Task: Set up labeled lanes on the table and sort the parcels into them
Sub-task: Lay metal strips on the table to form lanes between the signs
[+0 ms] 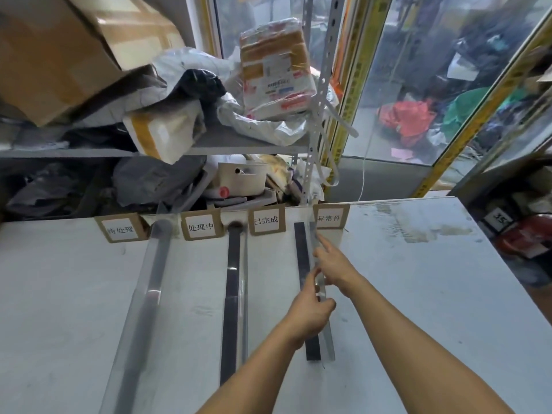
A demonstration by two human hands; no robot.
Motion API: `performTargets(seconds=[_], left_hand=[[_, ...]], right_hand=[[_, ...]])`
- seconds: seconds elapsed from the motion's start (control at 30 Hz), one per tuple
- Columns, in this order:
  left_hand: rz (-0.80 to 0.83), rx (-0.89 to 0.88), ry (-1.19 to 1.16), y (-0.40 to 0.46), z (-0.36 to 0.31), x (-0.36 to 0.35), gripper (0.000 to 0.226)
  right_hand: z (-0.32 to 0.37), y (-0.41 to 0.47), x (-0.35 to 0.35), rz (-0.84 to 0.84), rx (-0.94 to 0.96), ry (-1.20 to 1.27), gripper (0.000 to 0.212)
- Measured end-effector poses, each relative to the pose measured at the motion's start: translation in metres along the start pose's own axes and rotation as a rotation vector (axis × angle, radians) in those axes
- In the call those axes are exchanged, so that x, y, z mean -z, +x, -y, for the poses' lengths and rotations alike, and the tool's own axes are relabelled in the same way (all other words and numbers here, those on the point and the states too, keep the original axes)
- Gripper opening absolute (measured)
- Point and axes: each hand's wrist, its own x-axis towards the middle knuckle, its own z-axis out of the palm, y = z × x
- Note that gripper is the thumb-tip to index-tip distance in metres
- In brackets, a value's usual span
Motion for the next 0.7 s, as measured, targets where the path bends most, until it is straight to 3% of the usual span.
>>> performTargets(seconds=[0.7], left_hand=[[-0.026, 0.004, -0.036, 0.02, 0.011, -0.013, 0.08]], right_hand=[[-0.011, 0.005, 0.005, 0.025, -0.038, -0.081, 0.055]])
